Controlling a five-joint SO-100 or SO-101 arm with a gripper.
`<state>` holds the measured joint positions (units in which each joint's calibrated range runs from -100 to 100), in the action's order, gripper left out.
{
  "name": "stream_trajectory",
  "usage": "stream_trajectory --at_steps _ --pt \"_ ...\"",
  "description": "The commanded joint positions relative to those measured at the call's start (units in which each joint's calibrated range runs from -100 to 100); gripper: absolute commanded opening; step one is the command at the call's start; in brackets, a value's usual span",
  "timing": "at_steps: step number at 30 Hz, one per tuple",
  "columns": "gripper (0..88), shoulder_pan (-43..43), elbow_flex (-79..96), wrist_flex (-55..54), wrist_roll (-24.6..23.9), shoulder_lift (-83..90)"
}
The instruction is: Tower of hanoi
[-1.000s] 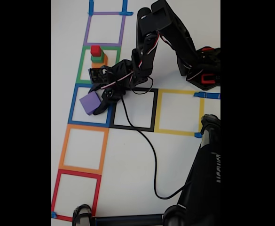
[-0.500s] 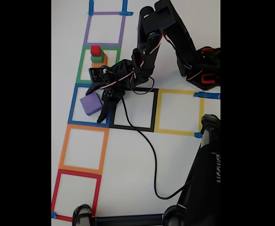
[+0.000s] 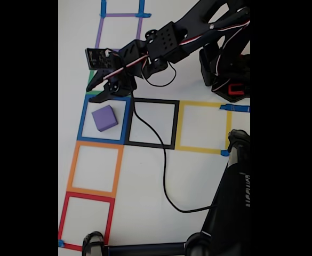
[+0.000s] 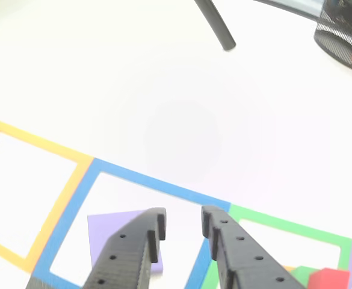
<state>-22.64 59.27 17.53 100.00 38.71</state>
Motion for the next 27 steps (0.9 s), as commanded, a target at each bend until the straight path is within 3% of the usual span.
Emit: stream_trajectory --at_steps 1,7,16,22,27 --pt "0.1 4.5 -9.9 29.9 0.0 13.1" --pt "0.1 14.0 -29.7 58.1 0.0 17.1" --pt "0.1 23.6 -61.1 81.4 0.0 9.9" --pt "0.1 26.4 -63.9 82.4 0.0 10.0" --pt "1.1 28.0 -49.7 75.0 0.0 14.1"
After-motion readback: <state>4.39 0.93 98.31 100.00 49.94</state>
